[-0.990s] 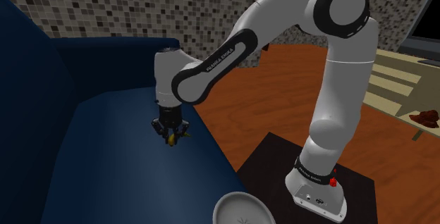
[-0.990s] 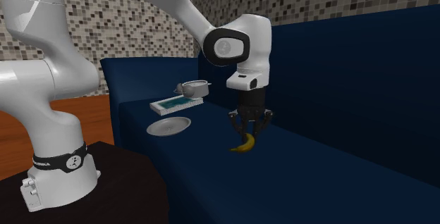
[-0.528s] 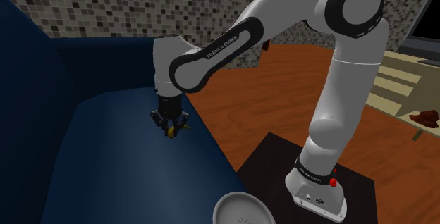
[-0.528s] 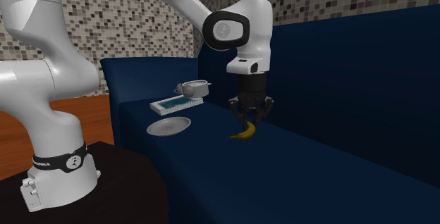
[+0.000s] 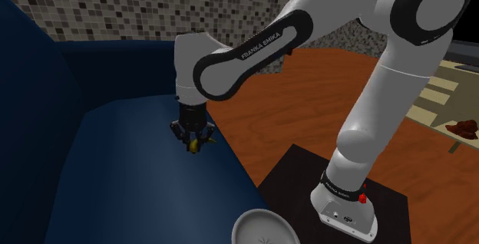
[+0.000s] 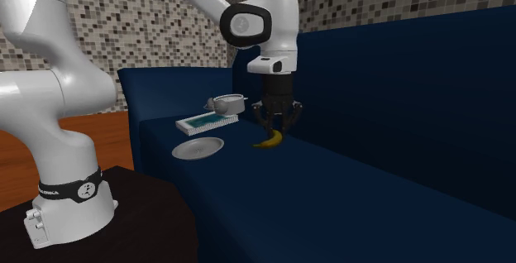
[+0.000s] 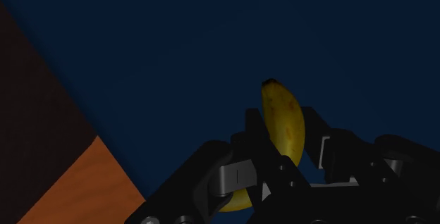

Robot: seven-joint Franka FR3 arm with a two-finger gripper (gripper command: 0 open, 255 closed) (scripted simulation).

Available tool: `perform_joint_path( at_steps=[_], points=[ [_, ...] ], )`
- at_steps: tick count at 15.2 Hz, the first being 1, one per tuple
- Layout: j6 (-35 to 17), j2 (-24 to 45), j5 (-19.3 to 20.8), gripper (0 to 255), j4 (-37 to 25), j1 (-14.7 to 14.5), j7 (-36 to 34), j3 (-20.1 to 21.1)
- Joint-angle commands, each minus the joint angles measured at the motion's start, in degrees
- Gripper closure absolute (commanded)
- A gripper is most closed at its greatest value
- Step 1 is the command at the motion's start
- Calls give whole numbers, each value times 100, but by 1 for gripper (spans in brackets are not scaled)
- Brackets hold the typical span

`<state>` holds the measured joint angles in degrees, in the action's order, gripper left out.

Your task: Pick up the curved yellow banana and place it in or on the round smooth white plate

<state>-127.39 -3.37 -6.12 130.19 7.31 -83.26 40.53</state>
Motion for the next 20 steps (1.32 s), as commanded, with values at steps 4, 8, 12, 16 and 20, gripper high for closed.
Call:
perform_joint_path(
  at_steps=[4, 8, 12, 16, 20],
  points=[
    [-65, -935, -818, 255, 804, -389, 24, 156],
    [43, -1663, -1424, 255, 1310, -857, -50, 226],
    [218, -2326, -1947, 255, 1713, -1398, -257, 308],
    [435, -2914, -2401, 255, 2009, -1962, -587, 436],
    [668, -3415, -2798, 255, 2194, -2521, -1023, 621]
  ],
)
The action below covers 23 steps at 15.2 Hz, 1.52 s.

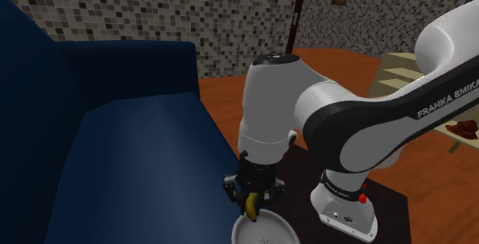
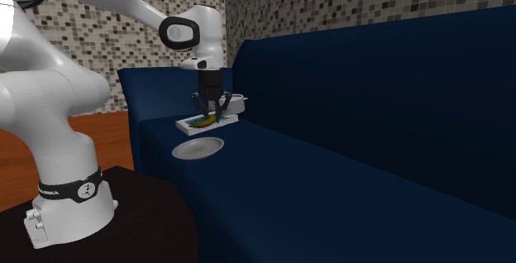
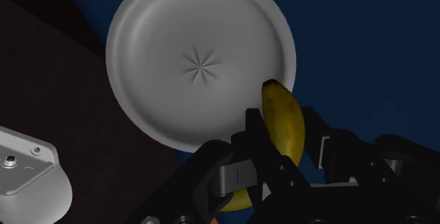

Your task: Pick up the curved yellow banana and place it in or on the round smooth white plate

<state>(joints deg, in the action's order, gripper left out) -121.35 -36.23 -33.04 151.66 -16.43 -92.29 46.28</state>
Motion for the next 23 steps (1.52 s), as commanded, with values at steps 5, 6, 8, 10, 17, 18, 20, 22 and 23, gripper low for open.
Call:
perform_joint_path(
  at_steps=[5, 6, 8, 10, 17, 18, 20, 22, 23],
  points=[
    [22, -301, -402, 255, 190, -485, -446, 308],
    [-76, -246, -431, 255, 230, -473, -439, 365],
    [-276, -128, -489, 255, 306, -442, -424, 482],
    [-482, 2, -545, 255, 377, -404, -410, 606],
    [-1263, 557, -692, 255, 580, -190, -381, 1093],
    [-1359, 631, -702, 255, 599, -156, -381, 1155],
    [-1359, 631, -702, 255, 599, -156, -381, 1155],
    [-1359, 631, -702, 255, 599, -156, -381, 1155],
    [-1359, 631, -702, 255, 599, -156, -381, 1155]
  ],
)
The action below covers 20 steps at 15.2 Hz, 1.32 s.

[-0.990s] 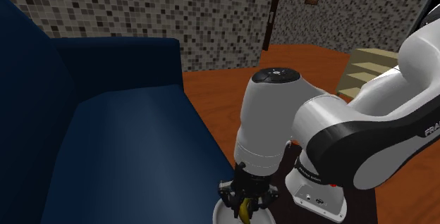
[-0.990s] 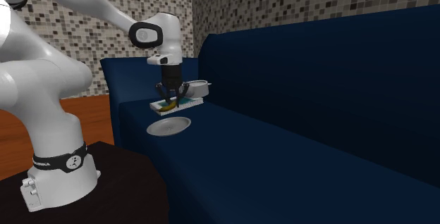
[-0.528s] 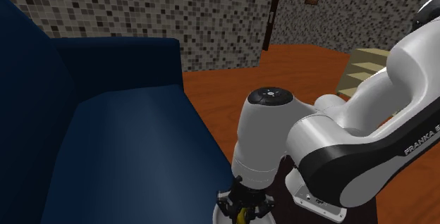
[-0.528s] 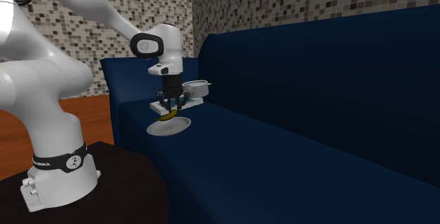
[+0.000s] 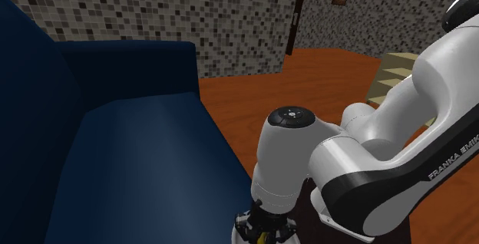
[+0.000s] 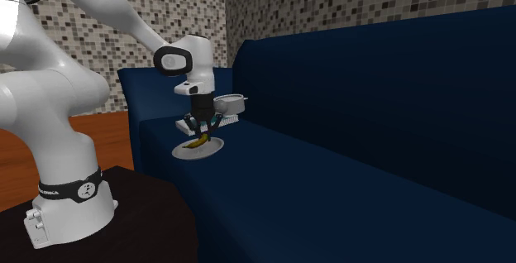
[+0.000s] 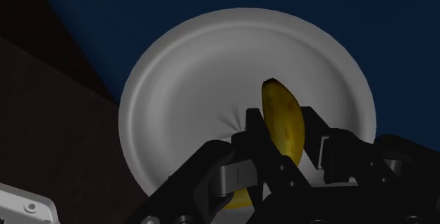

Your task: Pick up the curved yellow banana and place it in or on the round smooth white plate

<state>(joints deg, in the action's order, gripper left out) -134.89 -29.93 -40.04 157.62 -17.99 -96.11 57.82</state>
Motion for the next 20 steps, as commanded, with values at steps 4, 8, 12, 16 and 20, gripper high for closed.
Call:
perform_joint_path(
  at_steps=[4, 8, 12, 16, 20],
  points=[
    [-4, 1, -2, 0, 3, 0, 1, 1],
    [-4, 1, -2, 0, 3, 0, 1, 1],
    [1052, -757, 199, 0, -254, -282, -8, -677],
    [1051, -756, 201, 0, -254, -284, -10, -679],
    [1050, -756, 202, 0, -254, -284, -10, -679]
  ],
)
